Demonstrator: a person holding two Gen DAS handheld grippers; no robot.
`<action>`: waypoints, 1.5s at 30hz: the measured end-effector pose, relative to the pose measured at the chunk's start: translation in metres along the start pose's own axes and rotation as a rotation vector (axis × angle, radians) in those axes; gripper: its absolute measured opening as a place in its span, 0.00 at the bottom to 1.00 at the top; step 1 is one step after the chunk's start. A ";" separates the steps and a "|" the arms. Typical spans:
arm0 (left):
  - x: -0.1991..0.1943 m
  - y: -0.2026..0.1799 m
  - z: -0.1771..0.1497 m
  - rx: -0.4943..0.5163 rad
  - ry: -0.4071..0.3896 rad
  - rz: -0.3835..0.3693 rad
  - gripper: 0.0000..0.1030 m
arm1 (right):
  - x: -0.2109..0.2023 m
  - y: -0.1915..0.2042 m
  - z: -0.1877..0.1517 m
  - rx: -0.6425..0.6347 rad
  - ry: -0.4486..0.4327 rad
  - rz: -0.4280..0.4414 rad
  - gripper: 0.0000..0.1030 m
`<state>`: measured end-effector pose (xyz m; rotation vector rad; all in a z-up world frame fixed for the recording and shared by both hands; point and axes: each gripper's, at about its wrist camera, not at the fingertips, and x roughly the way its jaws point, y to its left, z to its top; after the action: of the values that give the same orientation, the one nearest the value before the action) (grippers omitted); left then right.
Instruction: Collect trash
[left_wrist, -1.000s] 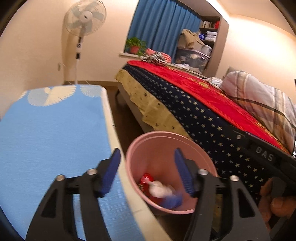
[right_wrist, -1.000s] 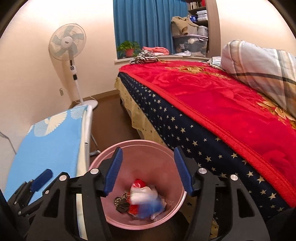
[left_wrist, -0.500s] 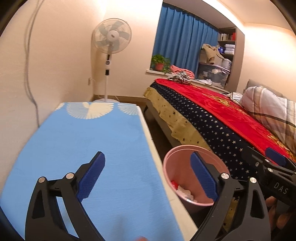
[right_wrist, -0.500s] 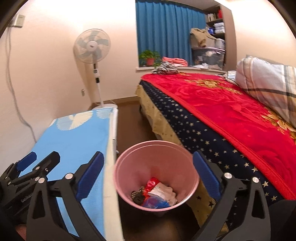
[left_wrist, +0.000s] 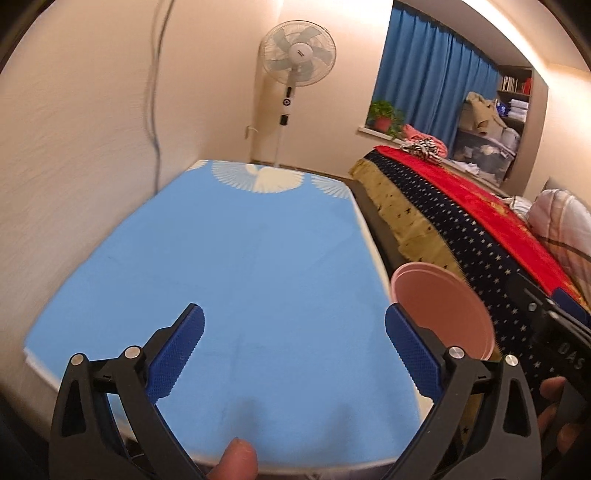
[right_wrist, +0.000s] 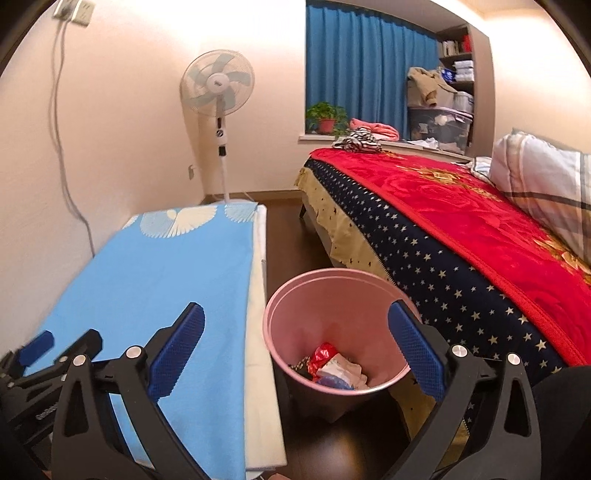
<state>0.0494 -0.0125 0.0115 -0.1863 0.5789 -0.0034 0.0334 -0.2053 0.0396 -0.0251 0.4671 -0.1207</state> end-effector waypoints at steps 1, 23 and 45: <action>-0.004 0.002 -0.001 0.010 -0.008 0.011 0.92 | 0.000 0.003 -0.002 -0.007 0.003 0.000 0.95; 0.007 0.015 -0.012 0.022 -0.005 0.062 0.92 | 0.026 0.018 -0.018 -0.039 0.046 -0.031 0.95; 0.004 0.016 -0.012 0.022 -0.008 0.060 0.92 | 0.021 0.021 -0.019 -0.056 0.041 -0.037 0.95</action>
<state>0.0458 0.0009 -0.0030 -0.1472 0.5757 0.0494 0.0458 -0.1873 0.0124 -0.0865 0.5111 -0.1446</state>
